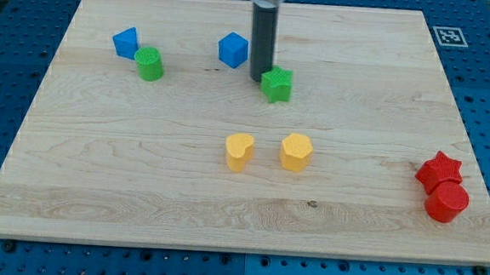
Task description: Move the green star to the left of red blocks
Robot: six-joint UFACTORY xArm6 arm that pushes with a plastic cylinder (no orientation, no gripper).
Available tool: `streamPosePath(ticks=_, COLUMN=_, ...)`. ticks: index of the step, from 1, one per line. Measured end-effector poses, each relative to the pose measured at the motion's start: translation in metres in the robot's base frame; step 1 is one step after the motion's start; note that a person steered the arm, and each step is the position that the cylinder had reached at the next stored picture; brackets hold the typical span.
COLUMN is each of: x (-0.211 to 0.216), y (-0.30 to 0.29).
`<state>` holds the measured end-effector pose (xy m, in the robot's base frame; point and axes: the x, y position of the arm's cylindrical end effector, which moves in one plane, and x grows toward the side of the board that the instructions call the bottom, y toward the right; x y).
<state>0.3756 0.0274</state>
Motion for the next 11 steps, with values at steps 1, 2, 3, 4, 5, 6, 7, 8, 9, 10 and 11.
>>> streamPosePath(ticks=1, x=0.034, y=0.019)
streamPosePath(ticks=2, x=0.070, y=0.043)
streamPosePath(ticks=3, x=0.092, y=0.081)
streamPosePath(ticks=4, x=0.086, y=0.097)
streamPosePath(ticks=5, x=0.042, y=0.092)
streamPosePath(ticks=6, x=0.026, y=0.113)
streamPosePath(ticks=7, x=0.041, y=0.136)
streamPosePath(ticks=8, x=0.056, y=0.138)
streamPosePath(ticks=9, x=0.067, y=0.138)
streamPosePath(ticks=10, x=0.085, y=0.138)
streamPosePath(ticks=11, x=0.097, y=0.137)
